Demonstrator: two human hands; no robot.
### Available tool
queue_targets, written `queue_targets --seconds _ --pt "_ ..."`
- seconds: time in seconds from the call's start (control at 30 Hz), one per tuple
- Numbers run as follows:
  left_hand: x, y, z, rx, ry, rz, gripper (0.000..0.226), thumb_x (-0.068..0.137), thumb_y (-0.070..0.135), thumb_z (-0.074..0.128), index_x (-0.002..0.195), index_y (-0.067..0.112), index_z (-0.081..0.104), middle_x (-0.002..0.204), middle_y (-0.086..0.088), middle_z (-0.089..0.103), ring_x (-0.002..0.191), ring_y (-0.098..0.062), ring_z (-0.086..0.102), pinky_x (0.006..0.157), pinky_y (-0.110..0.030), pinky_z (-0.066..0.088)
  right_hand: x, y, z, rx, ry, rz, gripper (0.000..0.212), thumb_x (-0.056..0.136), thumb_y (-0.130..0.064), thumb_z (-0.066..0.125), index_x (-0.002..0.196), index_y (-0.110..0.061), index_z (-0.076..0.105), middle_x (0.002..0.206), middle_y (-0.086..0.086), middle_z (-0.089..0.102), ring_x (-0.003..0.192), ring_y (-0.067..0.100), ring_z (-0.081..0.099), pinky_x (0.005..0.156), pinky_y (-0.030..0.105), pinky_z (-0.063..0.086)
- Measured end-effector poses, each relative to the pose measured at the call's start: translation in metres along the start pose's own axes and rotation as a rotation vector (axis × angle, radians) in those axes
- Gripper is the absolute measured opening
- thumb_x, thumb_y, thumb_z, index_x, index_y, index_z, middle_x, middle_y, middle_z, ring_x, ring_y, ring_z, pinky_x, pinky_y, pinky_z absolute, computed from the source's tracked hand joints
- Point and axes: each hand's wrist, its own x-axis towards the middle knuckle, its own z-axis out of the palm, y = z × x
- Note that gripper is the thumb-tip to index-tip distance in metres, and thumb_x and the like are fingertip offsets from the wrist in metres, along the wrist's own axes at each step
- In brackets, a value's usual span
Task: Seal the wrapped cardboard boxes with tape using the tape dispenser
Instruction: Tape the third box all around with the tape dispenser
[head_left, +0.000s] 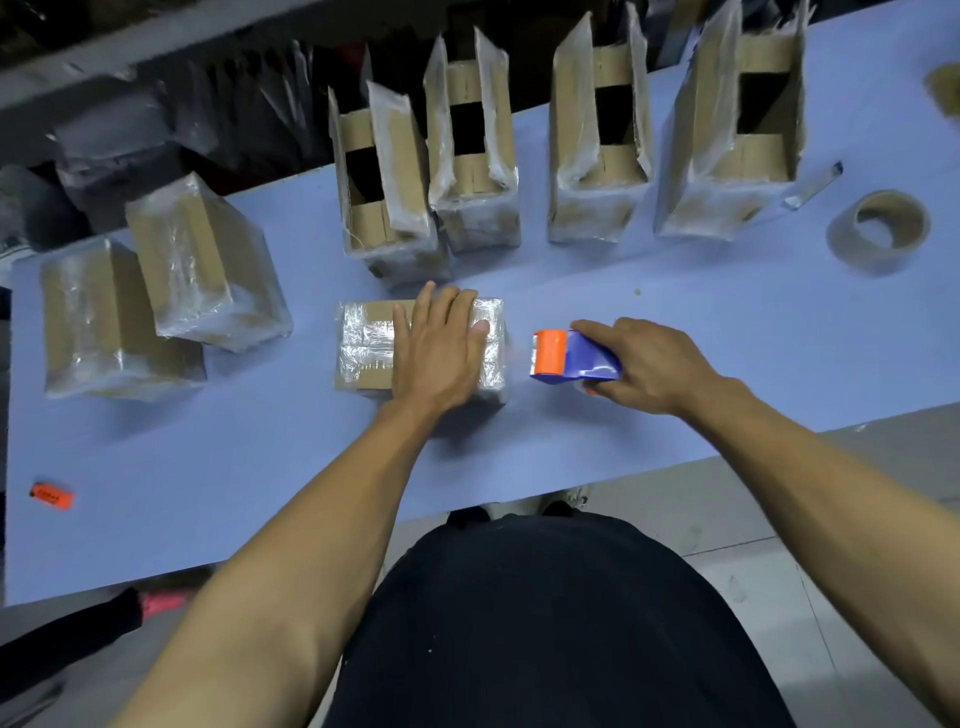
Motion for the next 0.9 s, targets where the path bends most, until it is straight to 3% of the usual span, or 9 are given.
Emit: queue_targets --seconds 0.13,0.23,0.33,0.5,0.57,0.63,0.73,0.8,0.9 --pt "0.002 0.000 -0.003 0.080 0.022 0.038 0.040 0.104 0.035 0.038 0.139 0.017 0.048 0.137 -0.002 0.050 0.130 -0.026 0.040 0.112 -0.053 0.026 0.022 -0.048 0.000 -0.165 0.018 -0.021 0.049 0.082 -0.036 0.062 0.129 -0.027 0.051 0.092 0.008 0.058 0.081 0.033 0.058 0.062 0.030 0.033" --pt "0.007 -0.005 -0.008 0.118 0.000 0.069 0.043 0.103 0.040 0.040 0.140 0.021 0.049 0.131 -0.004 0.054 0.122 -0.030 0.045 0.113 -0.052 0.023 0.026 -0.065 -0.012 -0.282 0.019 0.027 0.039 0.077 -0.028 0.063 0.115 -0.022 0.053 0.084 0.006 0.053 0.071 0.030 0.047 0.061 0.030 0.029" --pt "0.021 -0.011 -0.017 0.184 -0.056 0.123 0.046 0.102 0.051 0.038 0.142 0.030 0.048 0.126 -0.006 0.055 0.114 -0.031 0.046 0.099 -0.046 0.030 0.034 -0.090 -0.019 -0.405 0.038 0.082 0.027 0.075 -0.023 0.065 0.099 -0.019 0.054 0.077 0.003 0.042 0.068 0.027 0.042 0.062 0.031 0.027" --pt "0.029 -0.028 -0.026 0.156 -0.233 0.101 0.053 0.099 0.063 0.030 0.148 0.043 0.035 0.132 -0.007 0.052 0.122 -0.033 0.048 0.095 -0.045 0.040 0.045 -0.104 -0.004 -0.449 0.005 0.118 0.028 0.081 -0.012 0.063 0.108 -0.015 0.055 0.100 0.007 0.061 0.091 0.028 0.060 0.070 0.032 0.031" --pt "0.022 -0.043 -0.024 -0.015 -0.333 0.036 0.054 0.098 0.064 0.034 0.149 0.049 0.030 0.145 -0.003 0.048 0.133 -0.028 0.045 0.103 -0.045 0.039 0.042 -0.090 -0.002 -0.388 0.046 0.141 0.040 0.079 -0.015 0.065 0.117 -0.017 0.053 0.099 0.009 0.060 0.090 0.030 0.059 0.069 0.032 0.031" --pt "0.012 -0.049 -0.021 -0.409 -0.397 -0.032 0.047 0.100 0.055 0.044 0.146 0.048 0.038 0.148 0.005 0.049 0.136 -0.019 0.044 0.113 -0.043 0.036 0.038 -0.073 -0.002 -0.262 0.141 0.201 0.050 0.081 -0.022 0.064 0.129 -0.019 0.050 0.097 0.011 0.059 0.088 0.034 0.058 0.066 0.032 0.032" --pt "-0.005 -0.041 -0.007 -0.948 -0.265 -0.231 0.013 0.099 0.036 0.057 0.110 0.042 0.062 0.104 0.017 0.065 0.095 -0.010 0.059 0.090 -0.030 0.049 0.033 -0.057 -0.005 -0.049 0.300 0.292 0.060 0.081 -0.033 0.067 0.138 -0.024 0.048 0.096 0.014 0.059 0.088 0.038 0.058 0.063 0.032 0.034" --pt "-0.015 -0.028 0.001 -1.068 -0.101 -0.372 0.005 0.098 0.030 0.059 0.098 0.034 0.062 0.090 0.015 0.065 0.082 -0.009 0.060 0.082 -0.033 0.050 0.031 -0.056 -0.008 0.059 0.379 0.288 0.065 0.079 -0.037 0.071 0.139 -0.027 0.048 0.093 0.012 0.060 0.088 0.037 0.057 0.064 0.033 0.039" --pt "-0.024 -0.009 0.009 -0.973 0.074 -0.466 0.011 0.099 0.031 0.057 0.107 0.025 0.058 0.106 0.005 0.065 0.096 -0.016 0.061 0.093 -0.040 0.050 0.025 -0.060 -0.010 0.079 0.442 0.180 0.067 0.078 -0.035 0.074 0.139 -0.022 0.049 0.087 0.011 0.058 0.082 0.035 0.055 0.064 0.034 0.040"
